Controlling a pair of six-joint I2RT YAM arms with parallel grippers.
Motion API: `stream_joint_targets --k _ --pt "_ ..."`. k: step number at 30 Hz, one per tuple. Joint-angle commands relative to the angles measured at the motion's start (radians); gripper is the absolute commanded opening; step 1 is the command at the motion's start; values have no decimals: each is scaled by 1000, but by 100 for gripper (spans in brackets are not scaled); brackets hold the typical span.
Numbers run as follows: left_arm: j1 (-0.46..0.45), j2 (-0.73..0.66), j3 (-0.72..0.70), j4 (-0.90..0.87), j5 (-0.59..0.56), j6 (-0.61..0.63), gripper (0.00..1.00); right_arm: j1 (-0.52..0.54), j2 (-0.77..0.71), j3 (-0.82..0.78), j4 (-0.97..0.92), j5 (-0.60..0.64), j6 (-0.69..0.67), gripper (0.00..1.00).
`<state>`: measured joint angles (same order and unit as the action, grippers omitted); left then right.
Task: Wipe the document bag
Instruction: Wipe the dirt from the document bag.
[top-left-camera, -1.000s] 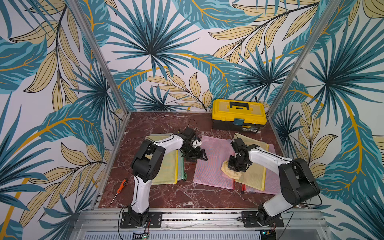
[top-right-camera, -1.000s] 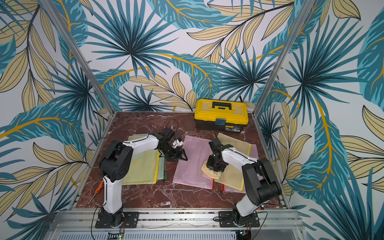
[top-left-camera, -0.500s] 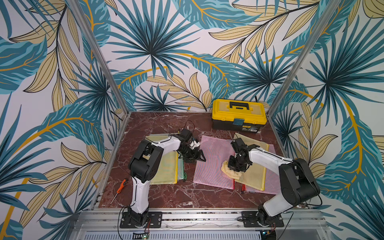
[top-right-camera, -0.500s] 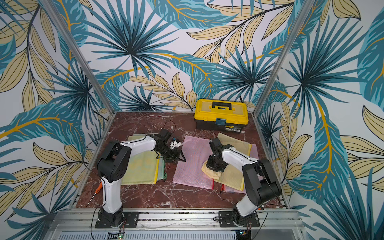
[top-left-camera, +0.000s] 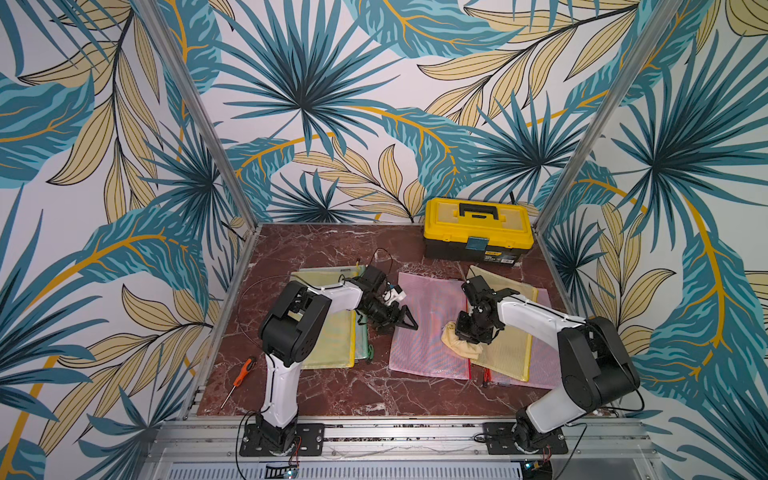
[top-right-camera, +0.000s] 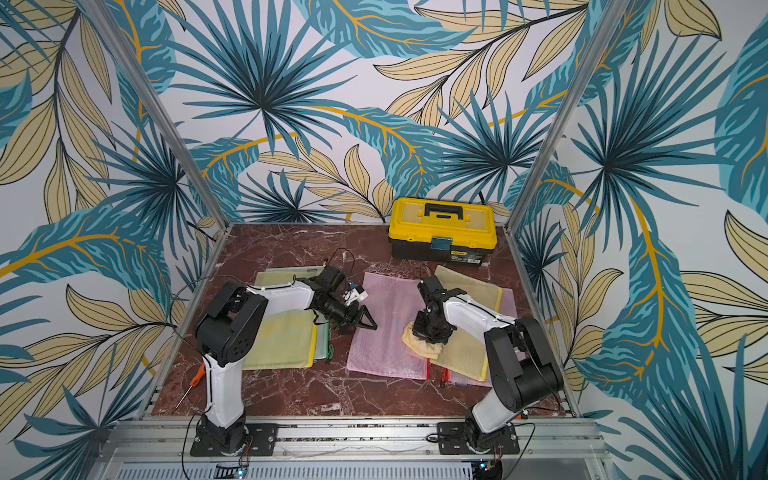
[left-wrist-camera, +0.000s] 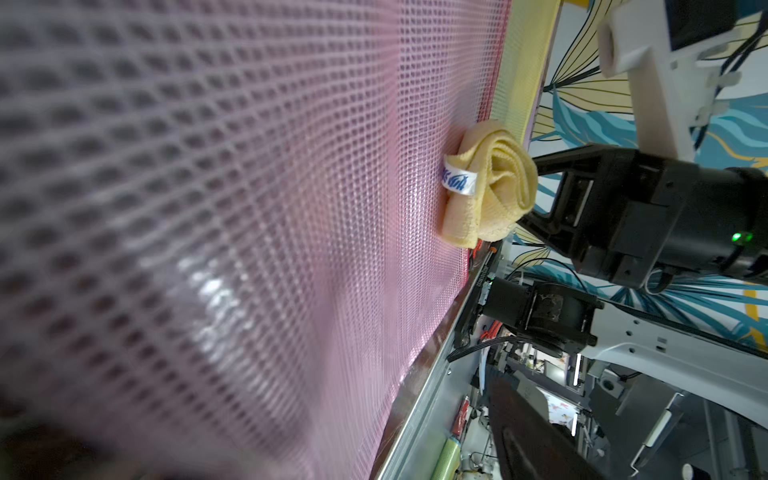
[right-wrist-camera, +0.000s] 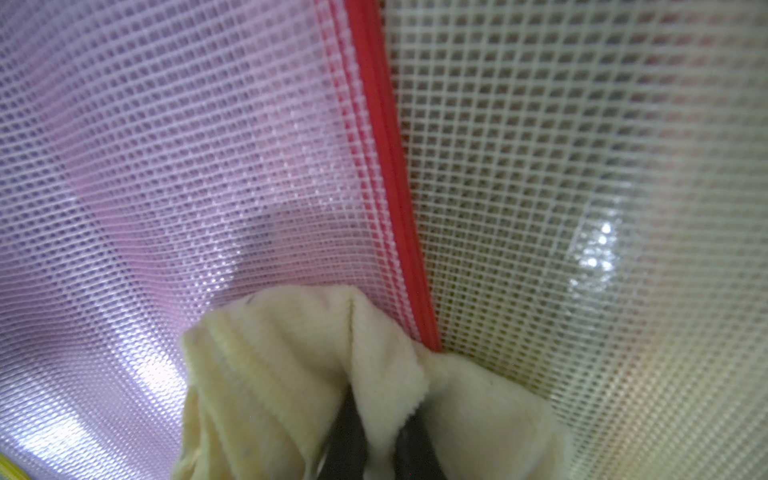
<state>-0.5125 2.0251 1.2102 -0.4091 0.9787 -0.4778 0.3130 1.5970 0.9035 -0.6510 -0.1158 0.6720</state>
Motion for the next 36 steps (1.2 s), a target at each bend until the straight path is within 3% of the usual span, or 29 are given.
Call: stream_joint_targets --k 1,7,17,24,28,32,36 --pt "-6 -27 -22 85 5 -62 81 3 18 -14 -8 -30 -10 0" --pt "32 -82 -54 85 -62 -83 71 3 23 -13 -7 -33 -13 0" --pt "73 -77 -96 82 -109 -104 13 3 13 -2 -20 -39 -13 0" --pt "33 -62 -102 81 -146 -97 10 21 -21 92 -80 -43 -27 0" --pt "19 -68 -132 76 -192 -108 0 111 4 201 -92 -35 -10 0" --pt "15 -60 -182 76 -220 -108 0 216 151 338 -71 -58 8 0" --pt "13 -64 -226 77 -234 -102 0 247 315 451 -44 -72 42 0"
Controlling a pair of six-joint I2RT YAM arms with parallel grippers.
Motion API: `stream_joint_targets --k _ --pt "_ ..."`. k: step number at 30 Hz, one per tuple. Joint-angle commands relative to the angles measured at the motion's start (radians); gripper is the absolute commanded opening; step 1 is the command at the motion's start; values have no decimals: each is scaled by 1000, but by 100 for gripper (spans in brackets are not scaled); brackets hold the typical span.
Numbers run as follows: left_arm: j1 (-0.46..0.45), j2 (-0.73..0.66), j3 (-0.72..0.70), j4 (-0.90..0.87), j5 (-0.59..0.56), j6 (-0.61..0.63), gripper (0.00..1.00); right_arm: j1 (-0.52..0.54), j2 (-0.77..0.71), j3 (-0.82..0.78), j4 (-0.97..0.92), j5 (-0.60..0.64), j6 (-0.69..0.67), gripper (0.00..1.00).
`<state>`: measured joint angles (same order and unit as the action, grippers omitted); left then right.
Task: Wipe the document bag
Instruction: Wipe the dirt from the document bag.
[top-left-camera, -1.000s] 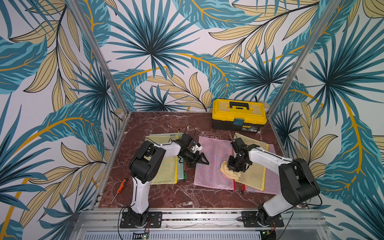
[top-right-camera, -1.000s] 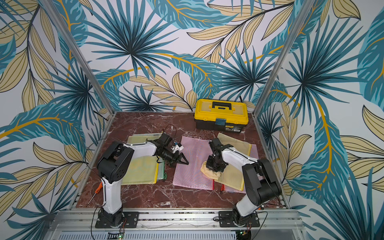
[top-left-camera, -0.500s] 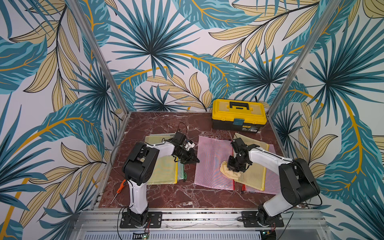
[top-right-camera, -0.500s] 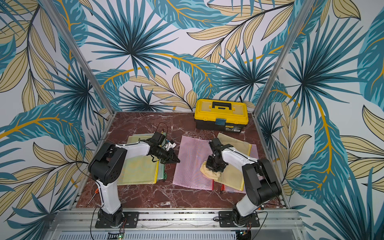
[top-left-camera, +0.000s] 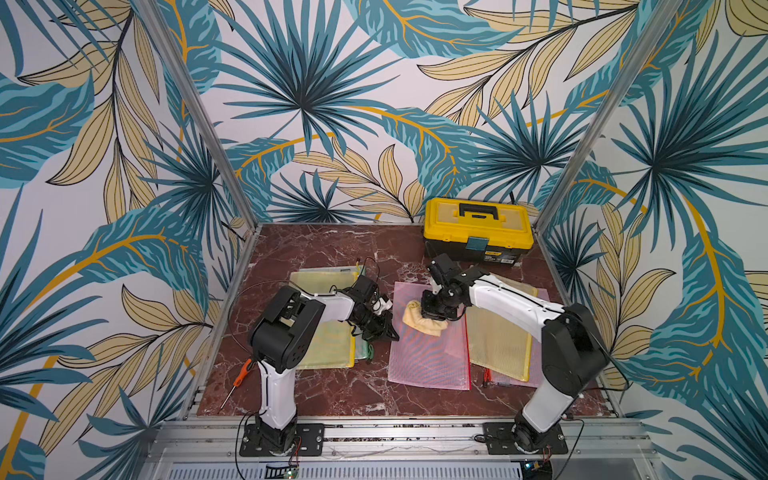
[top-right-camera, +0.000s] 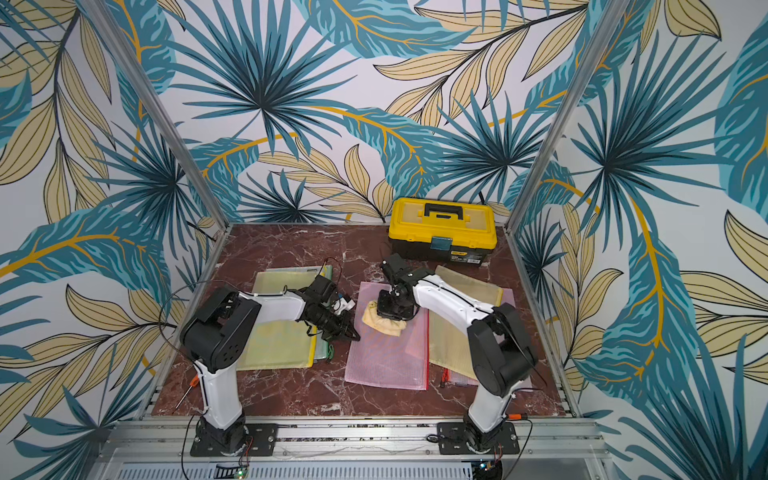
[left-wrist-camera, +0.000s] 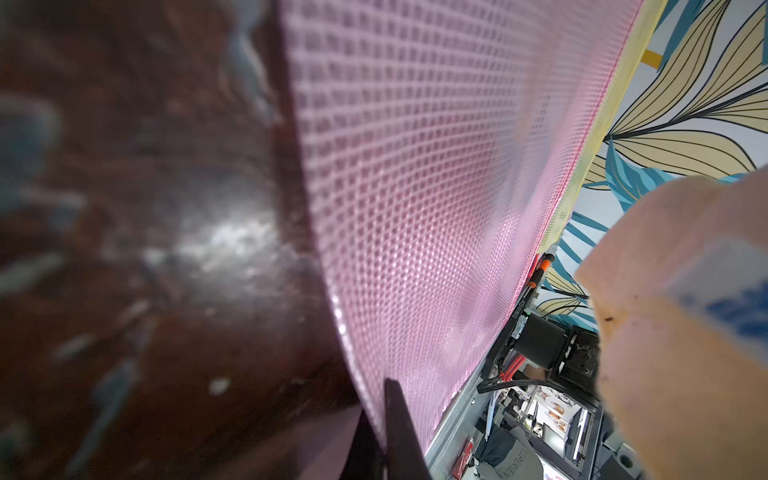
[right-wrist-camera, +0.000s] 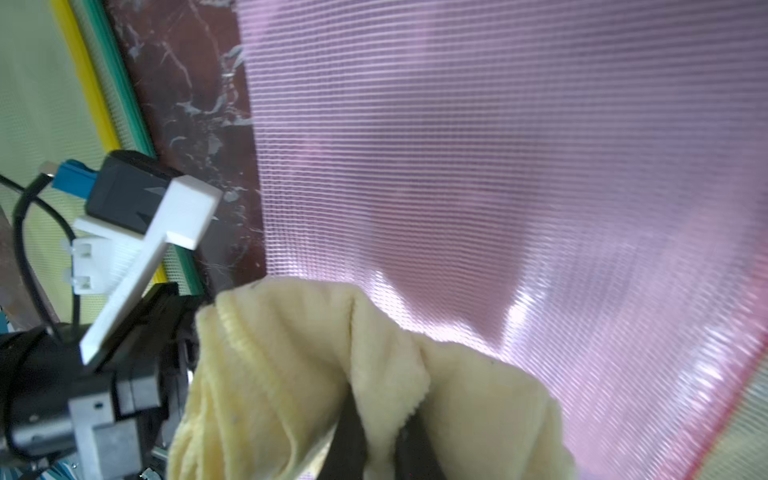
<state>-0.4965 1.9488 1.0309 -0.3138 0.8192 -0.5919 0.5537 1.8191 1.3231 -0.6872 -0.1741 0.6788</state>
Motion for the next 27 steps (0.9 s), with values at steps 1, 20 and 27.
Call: stream_joint_targets --k 1,20,27 --pt "-3 5 -59 -18 -81 14 0 6 125 62 -3 -6 45 0" --pt "-1 -45 -100 -18 -124 7 0 -16 490 670 -368 193 -73 0" --pt "1 -33 -81 -19 -122 6 0 41 441 540 -291 60 -82 0"
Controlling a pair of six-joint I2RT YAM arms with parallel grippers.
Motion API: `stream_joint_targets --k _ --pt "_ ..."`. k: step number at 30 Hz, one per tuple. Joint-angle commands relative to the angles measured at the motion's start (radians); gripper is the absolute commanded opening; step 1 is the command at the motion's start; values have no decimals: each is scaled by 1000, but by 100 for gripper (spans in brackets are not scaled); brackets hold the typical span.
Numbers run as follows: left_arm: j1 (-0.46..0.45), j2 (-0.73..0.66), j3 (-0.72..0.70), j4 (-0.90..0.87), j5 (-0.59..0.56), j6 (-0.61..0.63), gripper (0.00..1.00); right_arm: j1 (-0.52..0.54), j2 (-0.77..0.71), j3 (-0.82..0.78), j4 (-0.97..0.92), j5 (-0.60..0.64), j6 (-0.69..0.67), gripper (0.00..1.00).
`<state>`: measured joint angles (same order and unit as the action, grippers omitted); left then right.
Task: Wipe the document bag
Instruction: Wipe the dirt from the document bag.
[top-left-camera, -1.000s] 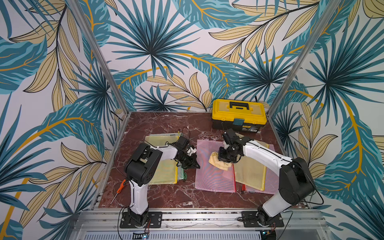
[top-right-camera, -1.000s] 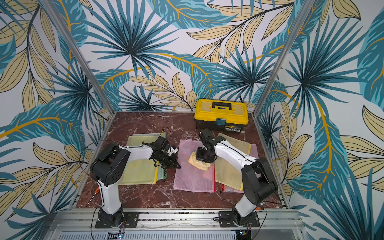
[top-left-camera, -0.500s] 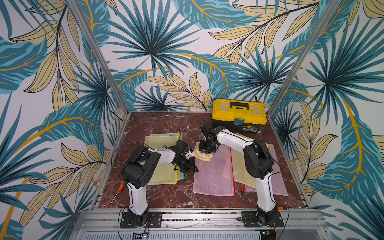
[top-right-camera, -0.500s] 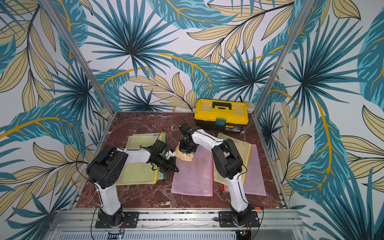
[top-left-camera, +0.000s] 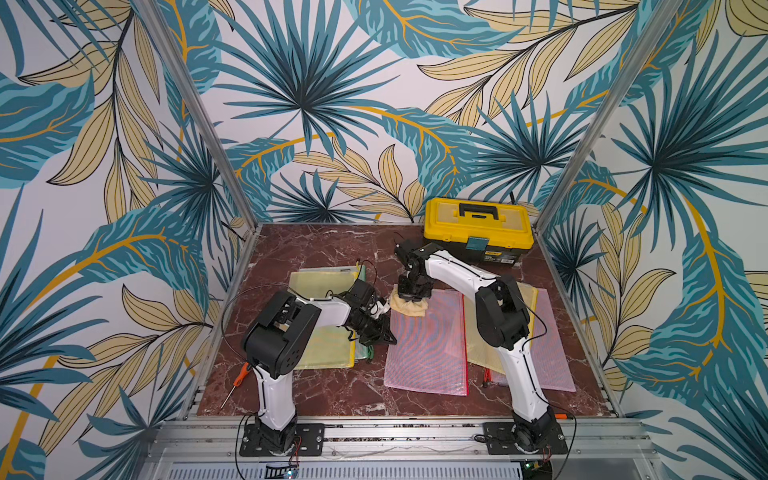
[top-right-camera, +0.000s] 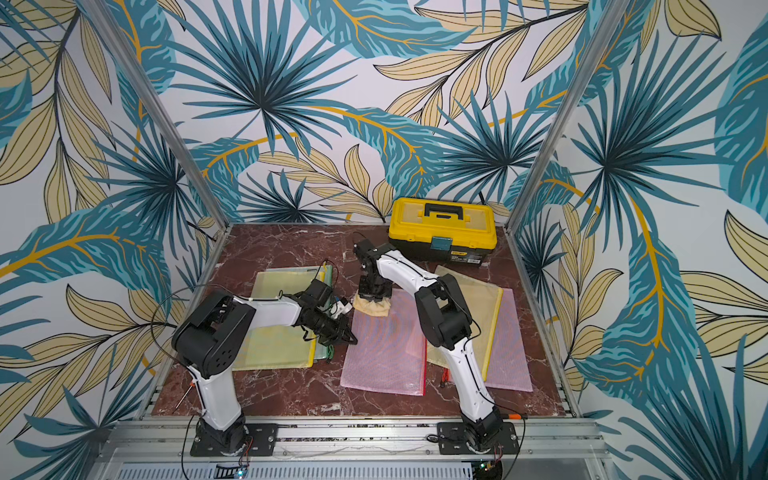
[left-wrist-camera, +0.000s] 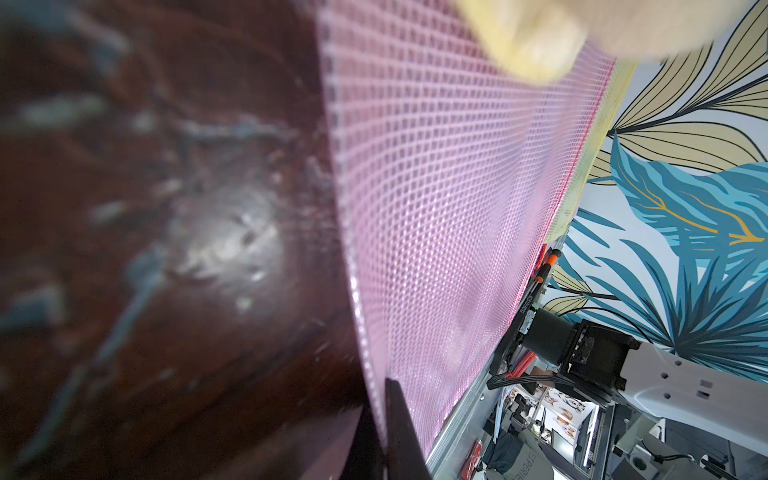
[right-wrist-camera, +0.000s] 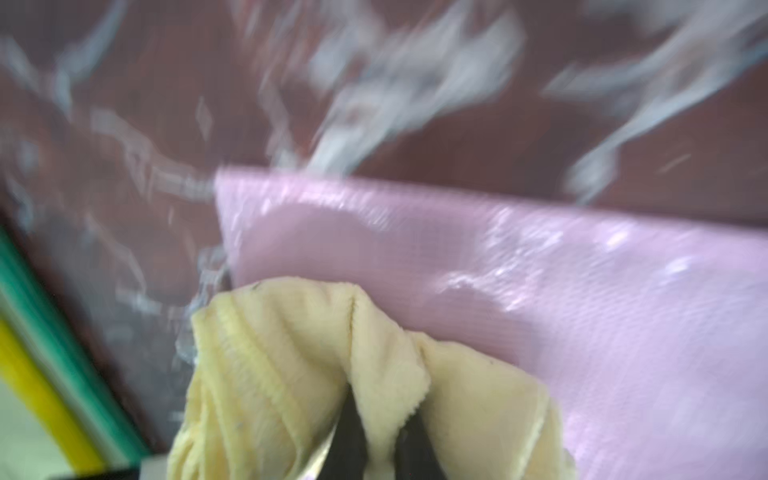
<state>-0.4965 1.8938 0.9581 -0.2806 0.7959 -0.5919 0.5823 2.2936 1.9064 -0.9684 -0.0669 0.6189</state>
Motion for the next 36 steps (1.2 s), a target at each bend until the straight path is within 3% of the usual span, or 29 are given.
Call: stream_joint_targets --k 1,7,12,15,21,24,28,34,36 --pt "2 23 -9 -52 -100 6 0 9 -38 -59 -7 -27 -24 0" --pt "11 19 -28 -52 -110 1 0 -153 -118 -246 77 -40 19 0" --pt "27 0 -49 -50 -127 -9 0 -277 -217 -325 19 117 -13 0" --pt "37 -11 -55 -51 -132 -15 0 -270 -233 -332 11 102 0 0" --pt "43 -17 -50 -50 -142 -32 0 -89 -144 -223 64 -1 56 0" --pt "45 -9 -46 -51 -145 -41 0 -54 -111 -216 129 -84 104 0" --pt "47 -10 -46 -51 -158 -54 0 -91 -162 -307 163 -61 107 0" --pt "55 -27 -45 -50 -169 -64 0 -281 -329 -555 195 -39 68 0" --pt "55 -30 -40 -50 -170 -68 0 -297 -366 -582 184 -23 60 0"
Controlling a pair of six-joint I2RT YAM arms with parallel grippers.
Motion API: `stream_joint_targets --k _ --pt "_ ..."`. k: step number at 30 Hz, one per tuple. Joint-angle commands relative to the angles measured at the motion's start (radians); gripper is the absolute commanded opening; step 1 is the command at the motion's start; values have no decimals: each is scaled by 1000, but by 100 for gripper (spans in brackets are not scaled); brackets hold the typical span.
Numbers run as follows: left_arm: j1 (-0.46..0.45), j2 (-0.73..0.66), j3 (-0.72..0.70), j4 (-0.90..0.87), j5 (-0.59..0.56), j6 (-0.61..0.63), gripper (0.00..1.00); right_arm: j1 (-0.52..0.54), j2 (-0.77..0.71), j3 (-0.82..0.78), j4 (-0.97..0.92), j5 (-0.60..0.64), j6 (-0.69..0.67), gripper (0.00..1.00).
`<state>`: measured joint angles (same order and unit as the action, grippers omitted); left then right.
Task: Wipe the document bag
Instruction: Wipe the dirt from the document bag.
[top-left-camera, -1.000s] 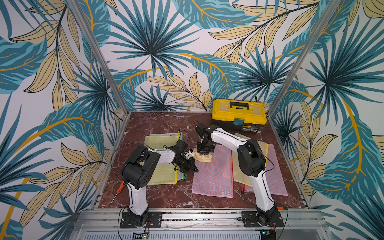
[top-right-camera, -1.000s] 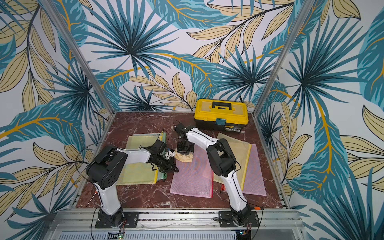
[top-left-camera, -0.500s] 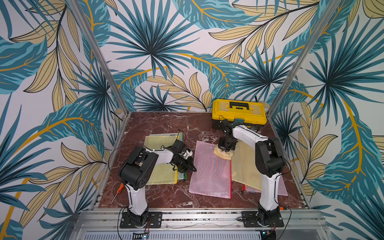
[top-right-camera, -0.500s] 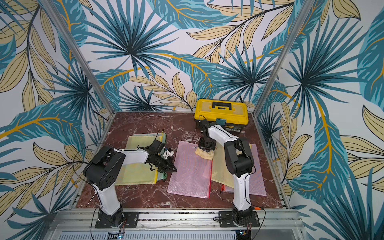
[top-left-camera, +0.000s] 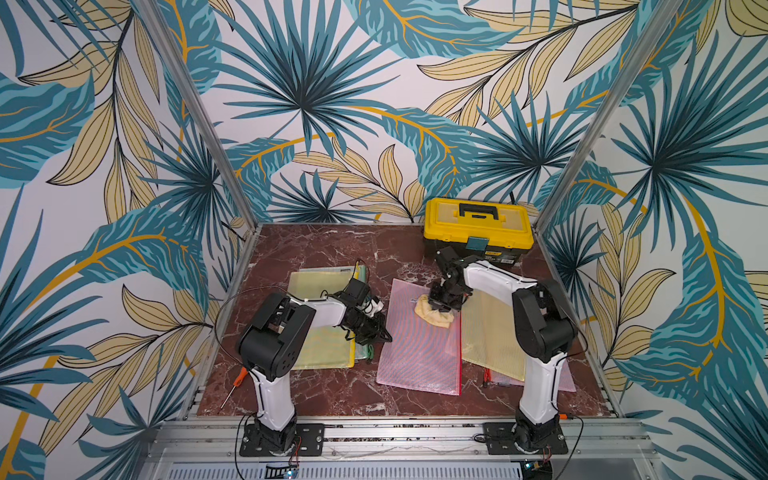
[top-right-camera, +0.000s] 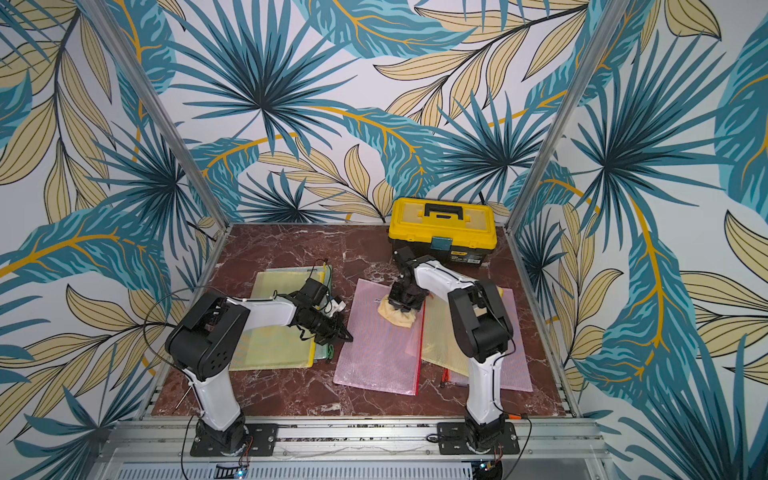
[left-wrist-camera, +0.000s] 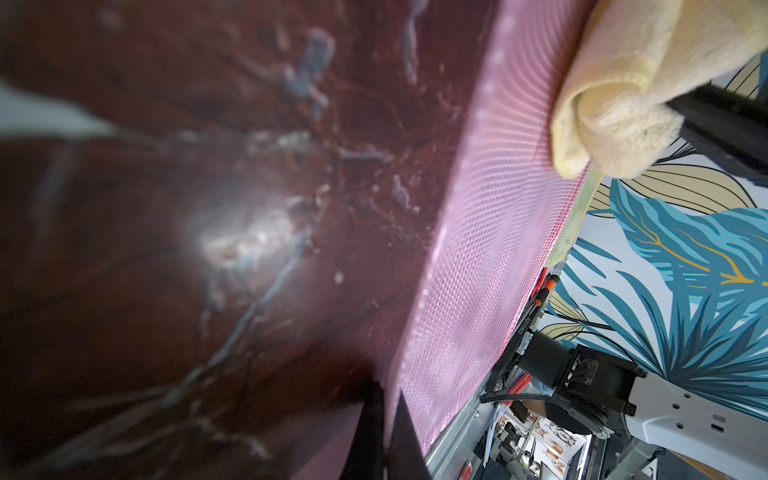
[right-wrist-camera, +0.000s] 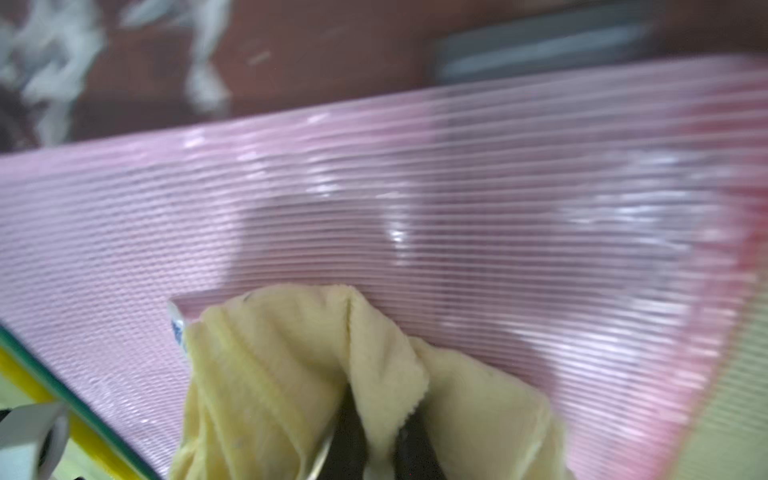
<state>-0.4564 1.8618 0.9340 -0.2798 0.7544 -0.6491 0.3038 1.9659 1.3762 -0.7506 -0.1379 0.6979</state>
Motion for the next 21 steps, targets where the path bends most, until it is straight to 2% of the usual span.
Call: stream_joint_targets --k 1,3,7,11,15,21 --pt "13 -1 -13 -52 -131 -18 0 -14 -47 -51 -36 42 -16 0" --pt "13 -7 -5 -48 -138 -27 0 22 -46 -45 -14 8 8 0" --pt "14 -4 26 -48 -149 -40 0 185 41 48 10 -30 60 0" --pt "13 21 53 -47 -145 -53 0 272 94 49 145 -120 139 0" --pt "14 28 63 -48 -145 -59 0 226 26 -67 164 -87 145 0" --pt "15 37 68 -47 -151 -61 0 11 -179 -278 81 -9 50 0"
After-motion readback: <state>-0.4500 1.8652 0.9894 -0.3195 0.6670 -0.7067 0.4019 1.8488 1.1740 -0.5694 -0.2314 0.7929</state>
